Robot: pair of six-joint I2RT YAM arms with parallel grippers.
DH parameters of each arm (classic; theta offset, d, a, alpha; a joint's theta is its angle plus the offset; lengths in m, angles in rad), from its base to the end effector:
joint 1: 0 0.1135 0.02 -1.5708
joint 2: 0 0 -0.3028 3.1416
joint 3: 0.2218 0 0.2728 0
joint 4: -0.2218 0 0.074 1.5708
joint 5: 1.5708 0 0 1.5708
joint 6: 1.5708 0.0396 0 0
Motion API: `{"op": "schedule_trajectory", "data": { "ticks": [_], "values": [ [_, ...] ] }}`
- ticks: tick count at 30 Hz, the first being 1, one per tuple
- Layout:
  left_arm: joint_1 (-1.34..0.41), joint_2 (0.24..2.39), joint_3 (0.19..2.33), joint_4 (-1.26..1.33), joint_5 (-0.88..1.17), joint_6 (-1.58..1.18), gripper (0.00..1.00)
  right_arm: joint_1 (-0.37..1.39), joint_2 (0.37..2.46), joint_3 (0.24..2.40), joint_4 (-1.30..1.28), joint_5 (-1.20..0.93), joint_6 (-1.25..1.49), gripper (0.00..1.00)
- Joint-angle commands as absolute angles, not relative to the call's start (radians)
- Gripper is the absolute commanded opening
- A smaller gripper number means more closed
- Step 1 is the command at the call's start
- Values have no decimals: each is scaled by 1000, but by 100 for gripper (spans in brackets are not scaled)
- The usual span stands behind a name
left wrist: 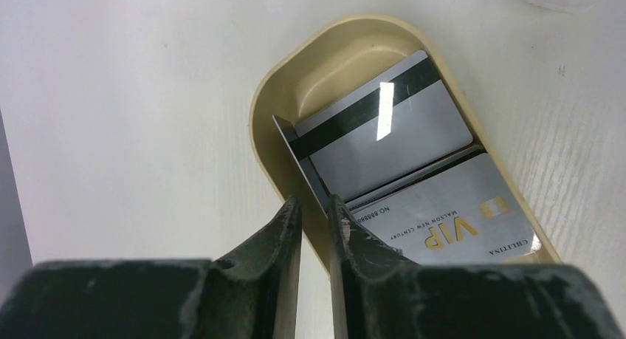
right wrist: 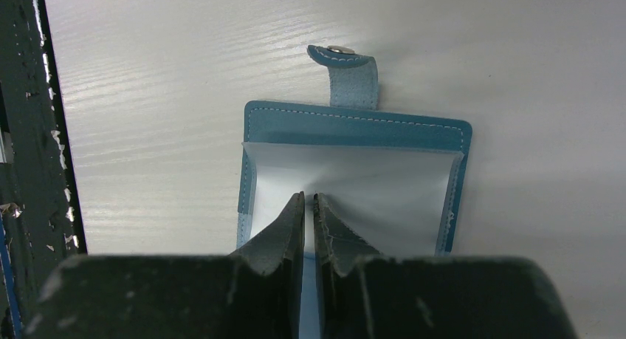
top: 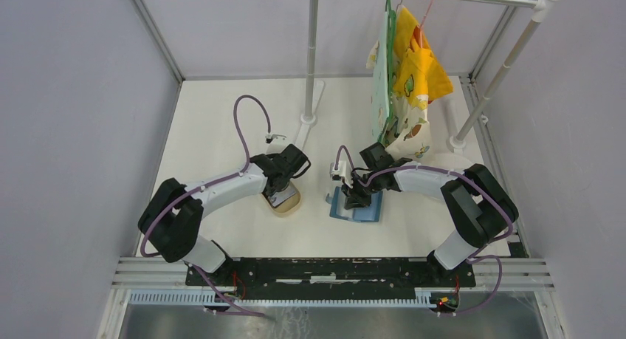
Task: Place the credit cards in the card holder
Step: Pick up the credit card from the storage box.
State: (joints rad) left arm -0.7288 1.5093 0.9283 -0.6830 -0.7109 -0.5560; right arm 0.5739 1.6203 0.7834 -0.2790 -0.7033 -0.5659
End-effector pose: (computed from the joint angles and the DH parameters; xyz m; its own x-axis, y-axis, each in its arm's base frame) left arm 0.2322 -0.1727 0.2207 -0.7928 0.1716 -0.5848 -0.0715 0.9267 0.3690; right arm 0.2410 0.1863 0.1649 -0.2868 -0.6724 -0.6824 -0.9554 0.1490 0.2548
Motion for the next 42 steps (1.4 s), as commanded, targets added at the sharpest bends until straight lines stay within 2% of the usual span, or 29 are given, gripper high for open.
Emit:
{"op": "schedule_trajectory", "data": {
  "ticks": [1,16,27,42],
  "values": [
    [-729,1476,904,-688,-747,-624,26,571,1615,818,-274,-724,-576,14],
    [-728,1477,879,-664,-746,-655,24,570,1608,816,-276,-729,-575,14],
    [-727,1479,900,-669,-733,-655,2,571,1610,818,-276,-730,-576,14],
    [-732,1316,906,-696,-687,-640,2,571,1612,818,-279,-732,-580,14]
  ]
}}
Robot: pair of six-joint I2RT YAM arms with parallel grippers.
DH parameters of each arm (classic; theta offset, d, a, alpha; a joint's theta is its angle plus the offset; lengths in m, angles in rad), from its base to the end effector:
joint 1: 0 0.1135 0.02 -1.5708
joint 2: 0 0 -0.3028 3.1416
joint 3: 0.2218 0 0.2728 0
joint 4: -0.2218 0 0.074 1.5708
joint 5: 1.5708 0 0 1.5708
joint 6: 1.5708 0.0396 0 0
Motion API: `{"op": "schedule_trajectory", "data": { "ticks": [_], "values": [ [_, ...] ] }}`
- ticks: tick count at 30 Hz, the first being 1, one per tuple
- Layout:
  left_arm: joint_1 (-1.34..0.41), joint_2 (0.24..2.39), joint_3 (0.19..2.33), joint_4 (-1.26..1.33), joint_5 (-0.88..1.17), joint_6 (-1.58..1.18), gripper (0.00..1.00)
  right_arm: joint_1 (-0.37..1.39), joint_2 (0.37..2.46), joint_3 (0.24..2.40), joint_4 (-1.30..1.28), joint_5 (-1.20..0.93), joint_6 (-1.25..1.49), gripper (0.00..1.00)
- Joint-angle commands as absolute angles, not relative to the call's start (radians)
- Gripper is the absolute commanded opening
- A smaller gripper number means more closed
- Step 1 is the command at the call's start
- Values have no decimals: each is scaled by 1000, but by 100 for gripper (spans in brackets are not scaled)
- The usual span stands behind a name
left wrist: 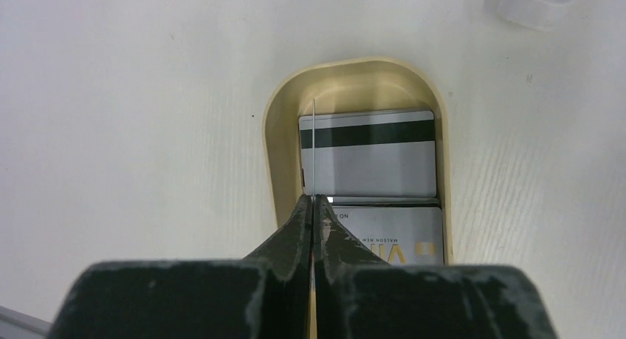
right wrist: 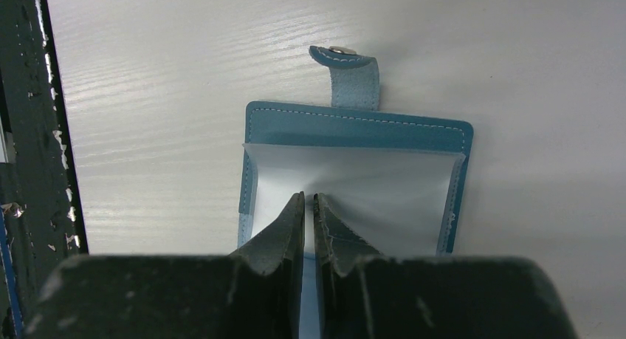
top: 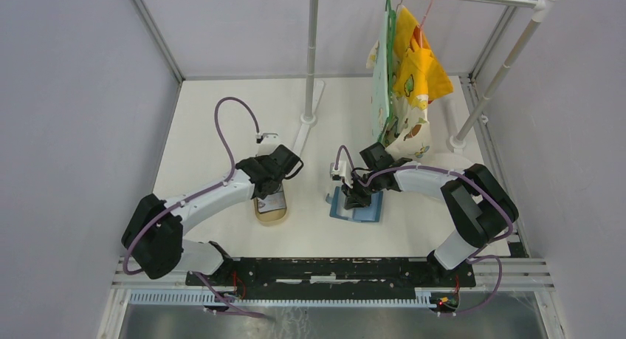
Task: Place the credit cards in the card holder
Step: Pick up the credit card from the storage box.
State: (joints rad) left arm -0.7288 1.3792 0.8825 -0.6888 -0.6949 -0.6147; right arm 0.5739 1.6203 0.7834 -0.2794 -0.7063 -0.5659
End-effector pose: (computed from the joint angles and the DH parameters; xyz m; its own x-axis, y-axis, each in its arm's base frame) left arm 0.2139 -0.1570 0.2399 -0.7562 0.0813 -0.6492 -0.1274 0.9550 0.2680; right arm 0.2409 0.1864 0.1650 -0.2872 -0.6714 -0.6832 -0.9552 0.1472 0.2568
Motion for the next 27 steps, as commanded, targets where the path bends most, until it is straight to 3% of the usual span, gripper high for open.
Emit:
{"op": "schedule_trajectory", "data": {
  "ticks": [1,10,18,23,27],
  "values": [
    [-732,1302,904,-696,-680,-638,2,569,1614,818,-280,-732,-579,14],
    [-743,1113,856,-589,-482,-557,2,570,1627,824,-290,-733,-590,14],
    [-744,910,658,-169,-43,-531,2,571,1633,836,-318,-756,-618,18],
    [-743,920,564,83,172,-581,2,565,1623,836,-322,-764,-626,20],
    [-744,945,512,227,233,-610,2,557,1617,838,-325,-776,-629,20]
  ]
}}
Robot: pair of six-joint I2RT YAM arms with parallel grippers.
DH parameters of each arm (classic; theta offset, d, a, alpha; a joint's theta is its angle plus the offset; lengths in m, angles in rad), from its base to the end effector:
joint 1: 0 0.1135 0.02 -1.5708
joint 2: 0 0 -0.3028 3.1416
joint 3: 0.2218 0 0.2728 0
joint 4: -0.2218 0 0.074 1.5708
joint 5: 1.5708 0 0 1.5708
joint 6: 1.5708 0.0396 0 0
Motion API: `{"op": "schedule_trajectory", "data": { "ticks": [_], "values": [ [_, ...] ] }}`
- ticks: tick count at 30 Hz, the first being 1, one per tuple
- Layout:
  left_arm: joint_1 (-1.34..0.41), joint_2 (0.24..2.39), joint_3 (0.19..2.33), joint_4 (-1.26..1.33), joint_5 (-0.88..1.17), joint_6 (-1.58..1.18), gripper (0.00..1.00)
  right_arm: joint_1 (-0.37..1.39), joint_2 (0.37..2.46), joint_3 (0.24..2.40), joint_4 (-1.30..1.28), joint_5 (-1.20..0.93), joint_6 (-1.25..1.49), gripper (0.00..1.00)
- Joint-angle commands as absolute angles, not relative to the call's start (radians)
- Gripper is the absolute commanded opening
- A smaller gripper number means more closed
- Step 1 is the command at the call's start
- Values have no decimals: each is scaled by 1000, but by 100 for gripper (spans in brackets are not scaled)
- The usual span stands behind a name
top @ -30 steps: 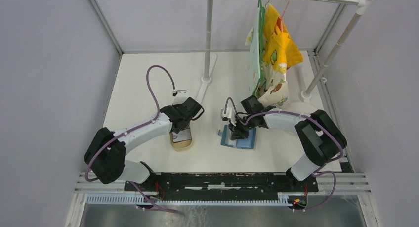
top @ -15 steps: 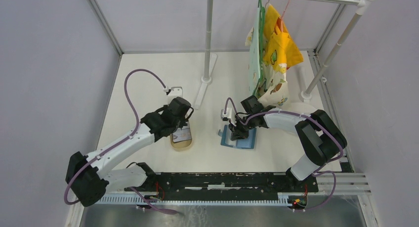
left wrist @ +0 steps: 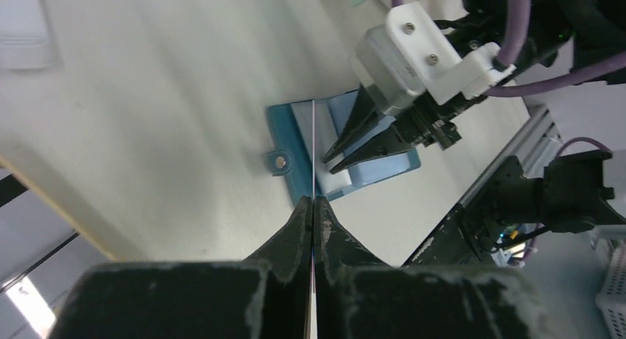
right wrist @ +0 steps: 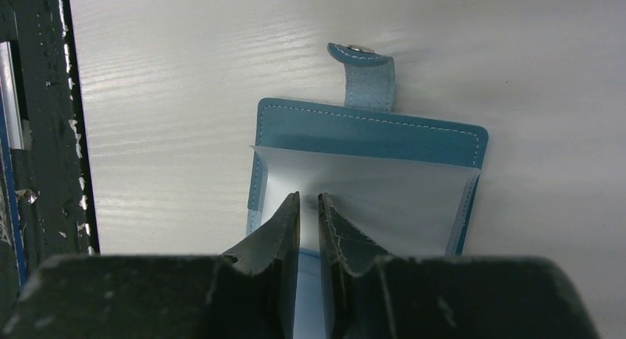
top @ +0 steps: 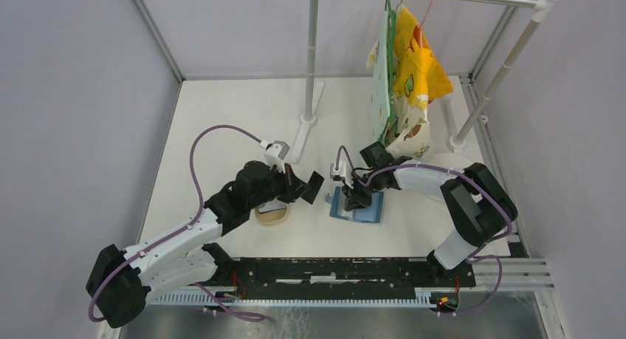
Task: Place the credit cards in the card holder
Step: Pick up the credit card from the storage box, then insert the credit card into the card holder.
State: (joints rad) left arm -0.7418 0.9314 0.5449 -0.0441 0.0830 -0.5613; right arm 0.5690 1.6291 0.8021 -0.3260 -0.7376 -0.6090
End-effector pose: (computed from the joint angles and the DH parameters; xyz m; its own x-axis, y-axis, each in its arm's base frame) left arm 0.1537 -0.1453 0.2644 -0.6485 -0.1252 -0.7509 0.4532 0.7290 -0.5130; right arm 0.2417 0.1862 0.1662 -0.2720 -0.6765 -0.6844 -0.9561 0.1091 0.2721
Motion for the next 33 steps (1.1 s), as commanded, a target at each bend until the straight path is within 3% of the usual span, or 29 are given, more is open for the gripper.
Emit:
{"op": "schedule_trajectory", "data": {
  "ticks": [1,9,19,29,33],
  "values": [
    [-744,951,499,253,233,-617,2,554,1614,838,-324,-777,-629,20],
    [-744,958,378,489,208,-702,2,528,1595,829,-312,-818,-629,24],
    [-748,1127,315,757,197,-834,2,499,1576,805,-267,-795,-589,26],
    [-811,1352,316,981,236,-923,2,487,1593,787,-197,-662,-498,9],
    [-840,1443,281,1130,221,-978,2,475,1592,784,-187,-643,-485,7]
  ]
}}
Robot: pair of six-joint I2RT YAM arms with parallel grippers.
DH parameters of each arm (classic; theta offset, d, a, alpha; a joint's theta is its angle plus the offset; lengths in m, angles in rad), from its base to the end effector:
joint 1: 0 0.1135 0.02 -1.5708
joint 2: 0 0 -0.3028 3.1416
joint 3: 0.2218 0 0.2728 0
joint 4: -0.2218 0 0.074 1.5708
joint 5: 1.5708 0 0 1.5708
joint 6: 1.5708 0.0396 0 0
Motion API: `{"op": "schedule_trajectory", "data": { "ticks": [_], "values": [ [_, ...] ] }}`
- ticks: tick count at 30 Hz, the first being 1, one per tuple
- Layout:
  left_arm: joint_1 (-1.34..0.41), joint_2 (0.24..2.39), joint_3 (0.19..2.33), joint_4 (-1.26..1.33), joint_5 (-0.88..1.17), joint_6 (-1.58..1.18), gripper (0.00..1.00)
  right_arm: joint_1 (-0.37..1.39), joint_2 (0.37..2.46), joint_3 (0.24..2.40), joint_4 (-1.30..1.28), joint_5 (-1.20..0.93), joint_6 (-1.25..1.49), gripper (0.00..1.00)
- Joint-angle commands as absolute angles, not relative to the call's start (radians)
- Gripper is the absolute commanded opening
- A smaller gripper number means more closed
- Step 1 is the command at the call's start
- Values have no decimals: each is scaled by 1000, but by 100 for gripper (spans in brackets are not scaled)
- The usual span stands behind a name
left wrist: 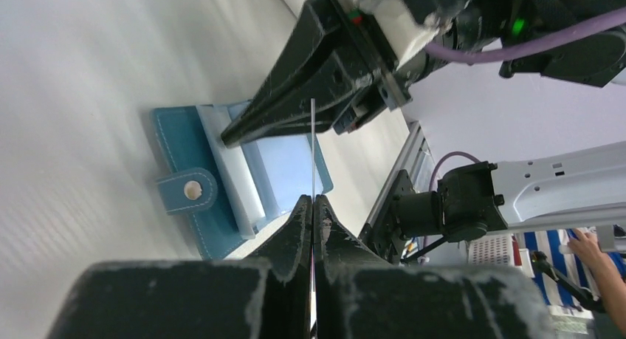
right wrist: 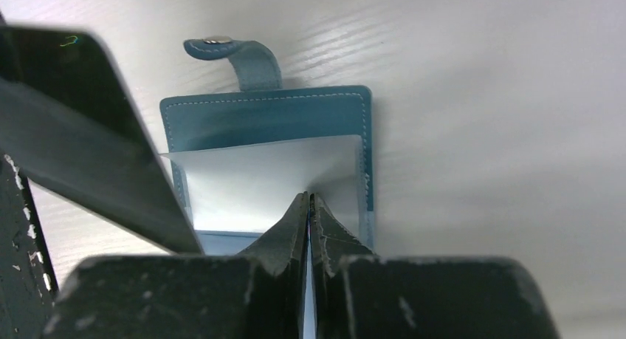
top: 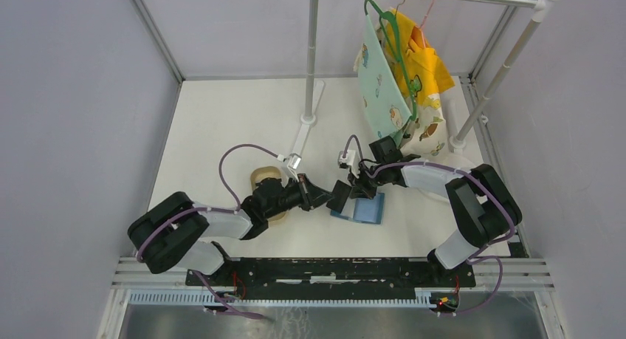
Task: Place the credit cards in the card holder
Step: Insert the credit card into the card holder.
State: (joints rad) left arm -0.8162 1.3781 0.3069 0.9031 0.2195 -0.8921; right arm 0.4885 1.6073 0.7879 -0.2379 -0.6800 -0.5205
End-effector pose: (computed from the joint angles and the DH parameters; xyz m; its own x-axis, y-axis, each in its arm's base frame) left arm 0.1672 -0.1904 0.1870 -0.7399 -0.3221 -0.5906 0.4495 0.4164 -0.7903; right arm 0.2603 0.1666 0.1713 -0.3502 -0.6240 -0.6986 -0.9357 0.2667 0.2309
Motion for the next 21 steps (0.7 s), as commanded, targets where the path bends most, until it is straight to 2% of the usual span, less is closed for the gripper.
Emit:
{"op": "schedule_trajectory", "data": {
  "ticks": [1,14,21],
  "values": [
    [-844,1471,278,1163,216,-994,2,473,1591,784,-186,-642,-483,6],
    [-891,1886,322,1500,165,-1166,2,453,1575,785,-200,-619,-501,6],
    [-919,1900,347,1402,99,-1162,2,451,1554,805,-250,-601,-573,7]
  ]
}}
